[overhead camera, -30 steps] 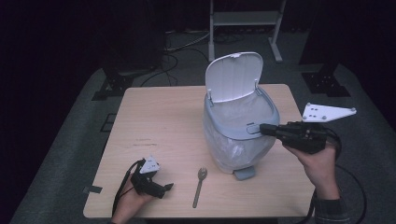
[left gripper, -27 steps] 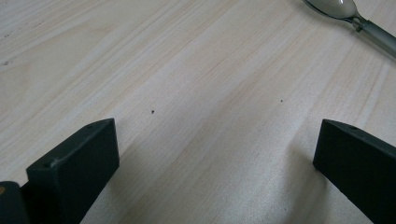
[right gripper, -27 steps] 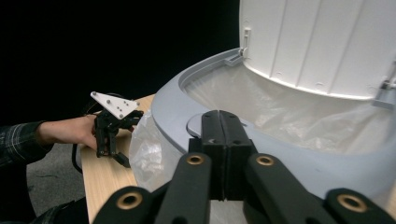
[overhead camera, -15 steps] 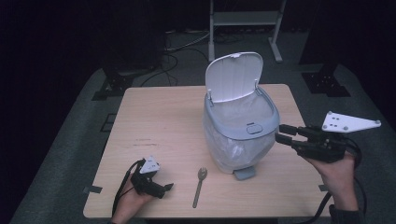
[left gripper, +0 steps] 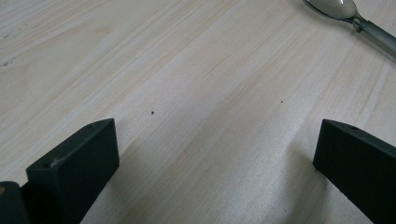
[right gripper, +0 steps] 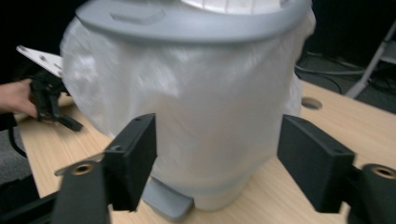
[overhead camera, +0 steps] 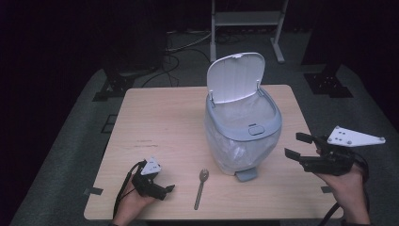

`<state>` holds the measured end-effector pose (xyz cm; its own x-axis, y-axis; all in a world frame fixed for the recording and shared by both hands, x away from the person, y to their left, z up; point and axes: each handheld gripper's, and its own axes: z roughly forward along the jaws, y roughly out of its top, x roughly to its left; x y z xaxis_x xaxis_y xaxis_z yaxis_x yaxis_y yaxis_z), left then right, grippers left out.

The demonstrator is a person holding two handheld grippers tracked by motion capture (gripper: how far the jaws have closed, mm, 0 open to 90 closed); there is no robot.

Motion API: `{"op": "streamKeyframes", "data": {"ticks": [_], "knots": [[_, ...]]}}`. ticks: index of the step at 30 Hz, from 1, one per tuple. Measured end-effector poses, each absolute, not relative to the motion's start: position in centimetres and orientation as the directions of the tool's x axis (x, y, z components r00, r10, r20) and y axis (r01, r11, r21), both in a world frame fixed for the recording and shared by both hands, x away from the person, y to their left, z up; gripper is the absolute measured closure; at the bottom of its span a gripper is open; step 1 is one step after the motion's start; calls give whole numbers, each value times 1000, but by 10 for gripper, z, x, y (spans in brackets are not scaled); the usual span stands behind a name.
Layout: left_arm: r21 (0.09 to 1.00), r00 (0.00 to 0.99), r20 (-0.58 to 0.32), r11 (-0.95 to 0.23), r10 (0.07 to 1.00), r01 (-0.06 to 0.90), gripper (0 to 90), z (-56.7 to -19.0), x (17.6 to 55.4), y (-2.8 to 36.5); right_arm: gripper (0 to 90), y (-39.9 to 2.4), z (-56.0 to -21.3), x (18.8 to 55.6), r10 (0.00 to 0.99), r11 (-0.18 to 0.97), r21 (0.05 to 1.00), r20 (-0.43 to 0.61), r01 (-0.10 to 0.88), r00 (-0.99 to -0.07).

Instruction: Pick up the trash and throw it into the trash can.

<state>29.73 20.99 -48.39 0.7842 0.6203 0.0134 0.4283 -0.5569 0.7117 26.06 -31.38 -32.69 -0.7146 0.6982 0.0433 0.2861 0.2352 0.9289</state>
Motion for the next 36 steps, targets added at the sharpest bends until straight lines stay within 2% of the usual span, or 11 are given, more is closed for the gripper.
{"op": "streamKeyframes", "data": {"ticks": [2, 6, 14, 18, 36], "knots": [[712, 785, 13, -558, 619, 427, 0, -484, 298, 210, 184, -316, -337, 261, 717, 241, 922, 40, 301, -696], [711, 808, 13, -574, 589, 406, 0, -484, 302, 210, 122, -320, -352, 262, 736, 235, 917, 49, 323, -675], [711, 828, 13, -587, 561, 387, 0, -484, 306, 208, 93, -326, -380, 264, 779, 246, 894, 48, 375, -625], [712, 820, 14, -582, 572, 394, 0, -484, 305, 207, 67, -328, -390, 264, 791, 253, 894, 30, 371, -611], [713, 817, 13, -578, 576, 396, 0, -484, 303, 206, 66, -336, -441, 270, 831, 292, 841, 13, 456, -556]]}}
